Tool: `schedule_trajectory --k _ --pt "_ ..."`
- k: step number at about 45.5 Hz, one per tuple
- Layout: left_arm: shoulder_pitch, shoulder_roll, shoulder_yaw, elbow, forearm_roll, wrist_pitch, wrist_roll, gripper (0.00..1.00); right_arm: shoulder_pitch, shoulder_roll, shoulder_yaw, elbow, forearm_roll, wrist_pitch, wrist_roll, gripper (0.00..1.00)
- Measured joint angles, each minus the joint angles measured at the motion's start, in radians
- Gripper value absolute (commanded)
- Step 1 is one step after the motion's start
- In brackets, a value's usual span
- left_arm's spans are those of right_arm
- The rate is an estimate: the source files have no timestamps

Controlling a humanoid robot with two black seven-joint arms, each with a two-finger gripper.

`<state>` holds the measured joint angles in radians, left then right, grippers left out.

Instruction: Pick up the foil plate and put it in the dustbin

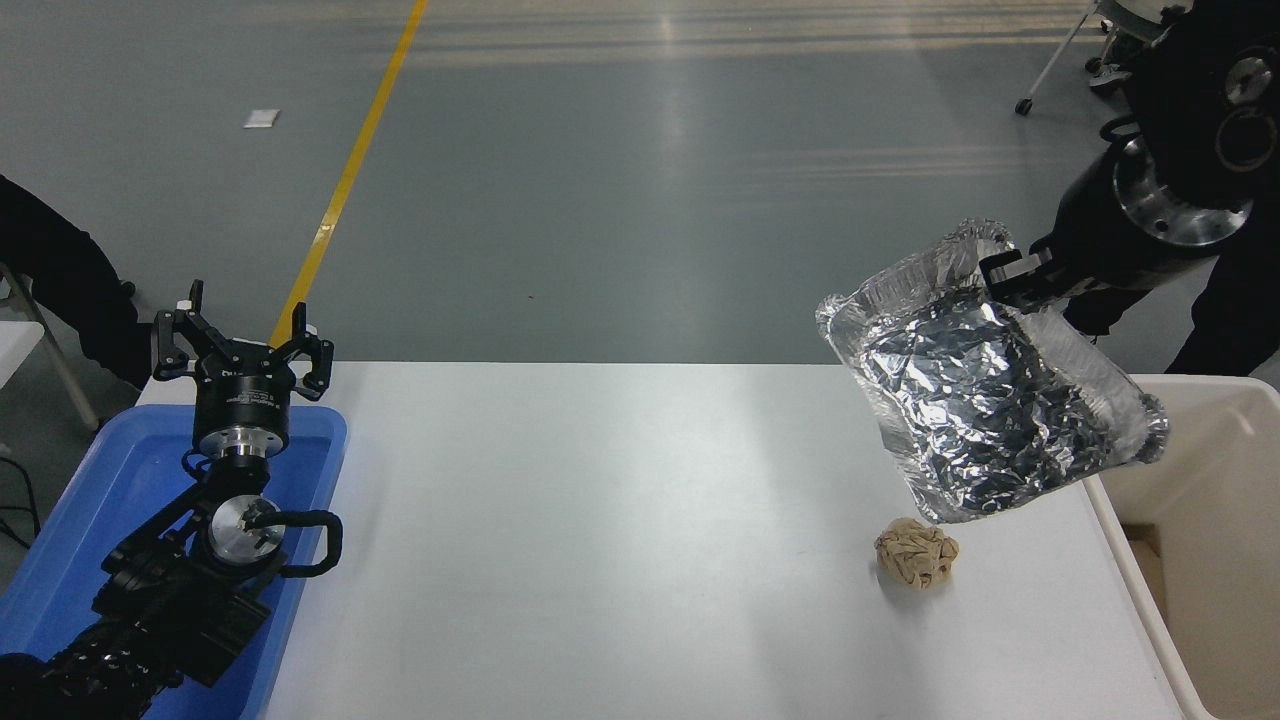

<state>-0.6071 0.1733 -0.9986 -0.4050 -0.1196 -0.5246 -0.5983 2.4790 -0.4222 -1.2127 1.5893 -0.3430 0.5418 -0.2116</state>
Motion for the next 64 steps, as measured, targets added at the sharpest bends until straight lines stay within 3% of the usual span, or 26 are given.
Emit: schedule_trajectory --k 9,20,27,34,43,54,64 --pt "0.000 0.000 0.000 0.000 0.000 0.000 0.000 0.99 -0.026 -0.079 -0.050 -0.044 -0.090 0.002 0.000 0.00" --pt "0.000 0.000 0.000 0.000 0.000 0.000 0.000 0.99 -0.168 -0.265 -0.067 -0.169 -0.357 -0.054 0.005 0.00" --pt "0.000 0.000 0.000 0.000 0.000 0.000 0.000 0.99 -0.356 -0.374 -0.033 -0.301 -0.500 -0.173 0.032 0.00" --pt "0.000 0.000 0.000 0.000 0.000 0.000 0.000 0.99 -0.611 -0.425 0.030 -0.475 -0.560 -0.316 0.050 0.00" --pt "0.000 -0.001 0.000 0.000 0.000 0.000 0.000 0.99 -1.007 -0.414 0.204 -0.754 -0.536 -0.439 0.061 0.00" --pt "0.000 0.000 0.000 0.000 -0.001 0.000 0.000 0.99 -1.407 -0.311 0.424 -1.068 -0.365 -0.487 0.066 0.00" --pt "0.000 -0.001 0.000 0.000 -0.002 0.001 0.000 0.99 -1.565 -0.225 0.523 -1.185 -0.251 -0.503 0.066 0.00"
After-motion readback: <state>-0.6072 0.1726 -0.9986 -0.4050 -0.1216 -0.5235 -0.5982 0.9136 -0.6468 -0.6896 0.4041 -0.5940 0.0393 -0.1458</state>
